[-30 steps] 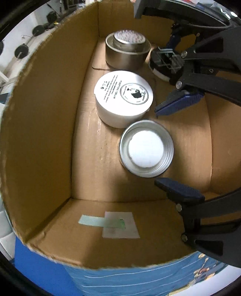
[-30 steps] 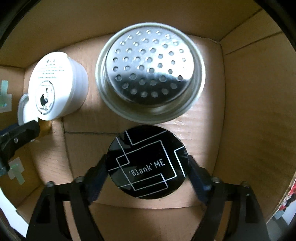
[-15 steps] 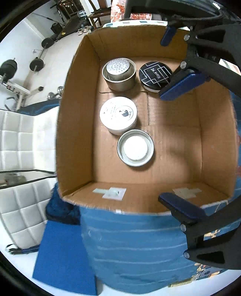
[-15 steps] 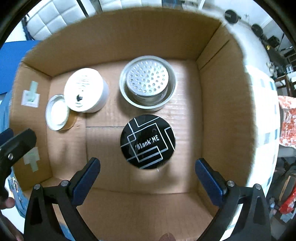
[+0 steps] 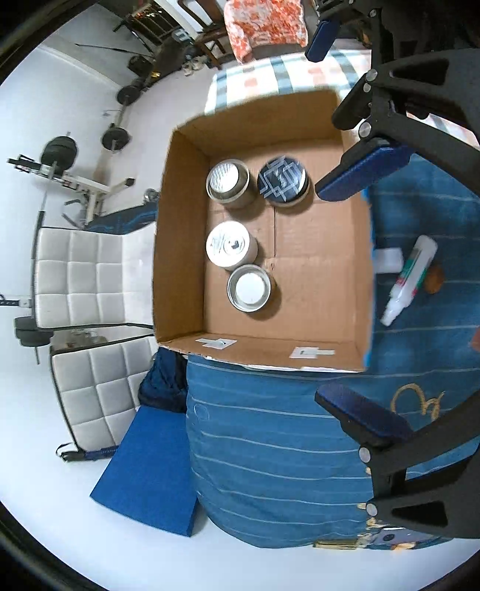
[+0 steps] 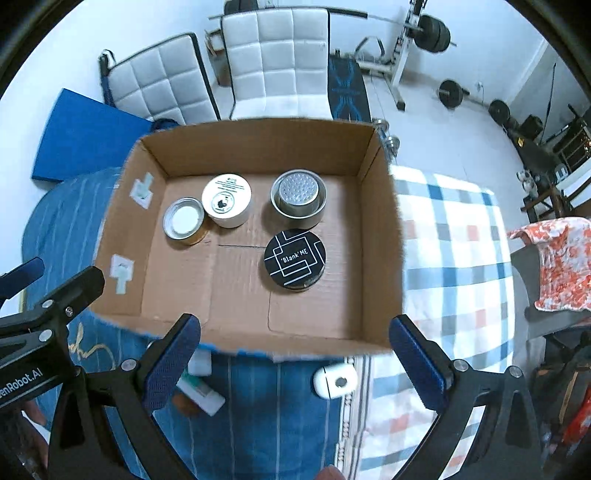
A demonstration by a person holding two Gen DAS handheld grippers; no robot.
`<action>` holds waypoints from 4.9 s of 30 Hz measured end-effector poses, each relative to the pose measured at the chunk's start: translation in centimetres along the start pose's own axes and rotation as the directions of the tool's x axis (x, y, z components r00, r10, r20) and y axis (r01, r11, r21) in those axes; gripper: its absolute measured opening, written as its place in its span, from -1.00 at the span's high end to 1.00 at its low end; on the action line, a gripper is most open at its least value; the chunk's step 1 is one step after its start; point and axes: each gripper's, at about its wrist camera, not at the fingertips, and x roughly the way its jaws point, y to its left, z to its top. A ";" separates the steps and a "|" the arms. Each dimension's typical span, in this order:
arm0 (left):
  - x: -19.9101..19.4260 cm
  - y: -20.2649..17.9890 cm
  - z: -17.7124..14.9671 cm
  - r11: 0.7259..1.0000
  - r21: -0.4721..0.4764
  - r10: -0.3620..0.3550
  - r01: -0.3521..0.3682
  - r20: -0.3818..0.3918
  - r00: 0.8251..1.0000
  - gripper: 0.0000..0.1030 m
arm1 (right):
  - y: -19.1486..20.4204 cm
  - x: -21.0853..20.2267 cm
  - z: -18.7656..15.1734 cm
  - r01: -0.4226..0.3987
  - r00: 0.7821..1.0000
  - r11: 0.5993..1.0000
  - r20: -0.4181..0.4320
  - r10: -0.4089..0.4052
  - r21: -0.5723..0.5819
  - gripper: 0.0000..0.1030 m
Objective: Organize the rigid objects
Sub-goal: 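Withdraw both tools from the box, then grasp the white-green tube with left tool while right tool grasps the white round case, then lift the tube and white case toward the box with both tools, then lower the tube and white case into the box and open both tools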
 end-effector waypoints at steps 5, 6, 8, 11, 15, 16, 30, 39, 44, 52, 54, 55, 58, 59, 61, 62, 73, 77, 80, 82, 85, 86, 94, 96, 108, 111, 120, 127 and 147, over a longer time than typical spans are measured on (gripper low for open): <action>-4.6 -0.5 -1.8 1.000 -0.013 -0.004 0.005 0.069 0.998 -0.97 | -0.8 -3.6 -1.7 -0.017 0.998 1.000 0.063 0.018 -0.014 -1.00; -5.5 -0.5 -2.1 1.000 -0.019 -0.011 0.012 0.076 0.997 -0.97 | -1.2 -4.6 -2.2 -0.025 0.997 1.000 0.078 0.026 -0.012 -1.00; -6.8 -0.7 -2.7 0.999 -0.024 -0.023 0.025 0.090 0.996 -0.97 | -1.6 -6.2 -2.9 -0.037 0.995 0.999 0.094 0.037 -0.008 -1.00; -8.8 -1.1 -3.2 0.999 -0.019 -0.027 0.029 0.114 0.993 -0.97 | -2.0 -8.5 -4.0 -0.054 0.991 0.998 0.123 0.055 -0.010 -1.00; -10.9 -1.5 -3.7 0.999 -0.025 -0.042 0.046 0.134 0.990 -0.97 | -2.8 -10.9 -4.9 -0.085 0.985 0.996 0.150 0.083 0.001 -1.00; -11.3 -1.6 -3.7 0.998 -0.029 -0.047 0.052 0.139 0.989 -0.97 | -3.0 -11.3 -5.1 -0.094 0.984 0.996 0.153 0.093 0.003 -1.00; 3.6 0.1 -8.6 0.990 -0.142 0.001 -0.028 -0.188 0.982 -0.90 | -8.0 0.5 -8.4 -0.094 0.988 0.988 -0.108 0.107 0.119 -1.00; 16.6 2.0 -11.5 0.944 -0.330 -0.119 -0.032 -0.427 0.896 -0.48 | -8.6 14.4 -10.0 -0.045 0.948 0.972 -0.298 0.114 0.230 -0.59; 18.1 1.1 -10.9 0.942 -0.336 -0.160 0.005 -0.435 0.886 -0.45 | -8.6 17.4 -10.3 -0.020 0.945 0.965 -0.310 0.103 0.262 -0.57; 18.2 -1.6 -12.6 0.980 -0.196 -0.067 -0.029 -0.466 0.882 0.21 | -8.1 17.8 -10.7 0.007 0.947 0.972 -0.314 0.069 0.237 -0.19; 18.0 -2.4 -13.1 0.985 -0.170 -0.056 -0.028 -0.468 0.882 0.27 | -8.0 17.8 -11.5 0.007 0.943 0.977 -0.326 0.065 0.214 -0.19; 17.8 -3.0 -13.5 0.988 -0.149 -0.044 -0.029 -0.467 0.883 0.29 | -8.0 17.7 -11.8 0.001 0.942 0.978 -0.328 0.070 0.209 -0.19; 16.9 -6.1 -15.0 0.999 -0.040 0.002 -0.023 -0.462 0.887 0.35 | -8.1 17.4 -13.7 -0.011 0.929 0.984 -0.363 0.075 0.176 -0.19; 16.5 -7.1 -15.7 1.000 -0.007 0.013 -0.018 -0.460 0.888 0.36 | -8.3 17.4 -14.7 -0.014 0.922 0.985 -0.380 0.078 0.169 -0.18; 15.9 -9.1 -17.0 0.999 0.050 0.027 -0.005 -0.457 0.889 0.37 | -8.6 17.2 -16.5 -0.020 0.911 0.987 -0.404 0.083 0.158 -0.19; 15.6 -10.3 -17.7 0.997 0.074 0.025 0.010 -0.460 0.888 0.38 | -8.8 17.1 -17.5 -0.018 0.908 0.989 -0.413 0.079 0.149 -0.19; 16.6 -13.4 -20.6 0.998 0.034 -0.022 0.045 -0.499 0.866 0.17 | -11.0 16.4 -20.7 -0.019 0.904 0.968 -0.409 0.123 0.249 -0.20; 16.3 -15.1 -20.0 0.998 0.056 0.008 0.022 -0.485 0.875 0.40 | -8.3 16.7 -20.2 0.052 0.909 0.982 -0.416 0.028 0.180 -0.19; 16.1 -15.1 -20.2 0.999 0.033 -0.012 0.032 -0.487 0.874 0.42 | -6.8 16.5 -20.3 0.078 0.914 0.987 -0.406 -0.013 0.143 -0.18; 15.8 -14.5 -20.2 0.999 0.026 -0.017 0.034 -0.483 0.875 0.42 | -6.6 16.4 -20.4 0.070 0.914 0.988 -0.405 -0.007 0.140 -0.18; 14.6 -13.7 -20.1 0.999 0.024 -0.021 0.036 -0.462 0.887 0.42 | -7.5 15.6 -20.1 0.051 0.916 0.988 -0.401 0.012 0.147 -0.18; 14.3 -13.5 -20.1 0.999 0.022 -0.024 0.038 -0.455 0.890 0.42 | -7.9 15.2 -19.8 0.045 0.918 0.988 -0.396 0.017 0.147 -0.18; 9.3 -13.3 -18.4 0.998 0.030 -0.048 0.063 -0.373 0.927 0.42 | -7.6 11.6 -18.7 -0.002 0.947 0.996 -0.319 0.030 0.090 -0.18; 7.6 -12.7 -17.6 0.997 0.030 -0.058 0.073 -0.345 0.937 0.43 | -7.3 10.3 -18.4 -0.015 0.953 0.997 -0.300 0.038 0.079 -0.18; 1.1 -10.4 -14.6 0.992 0.033 -0.113 0.122 -0.215 0.970 0.43 | -7.2 2.2 -16.0 -0.076 0.980 0.996 -0.183 0.084 0.052 -0.18; -0.7 -9.9 -13.4 0.991 0.033 -0.125 0.133 -0.181 0.976 0.43 | -6.6 0.3 -15.0 -0.088 0.984 0.995 -0.153 0.094 0.046 -0.18; -4.8 -8.5 -9.2 0.981 0.022 -0.189 0.191 -0.076 0.979 0.43 | -6.0 -2.4 -11.8 -0.134 0.987 0.989 -0.085 0.139 0.058 -0.18; -5.1 -5.7 -3.7 0.979 0.005 -0.202 0.202 -0.038 0.979 0.43 | -6.1 -2.9 -5.8 -0.162 0.986 0.984 -0.032 0.165 0.074 -0.18; 17.0 -0.4 3.0 0.988 -0.051 -0.149 0.142 -0.501 0.853 0.43 | 3.2 14.7 3.8 -0.213 0.929 0.977 -0.305 0.210 0.022 -0.18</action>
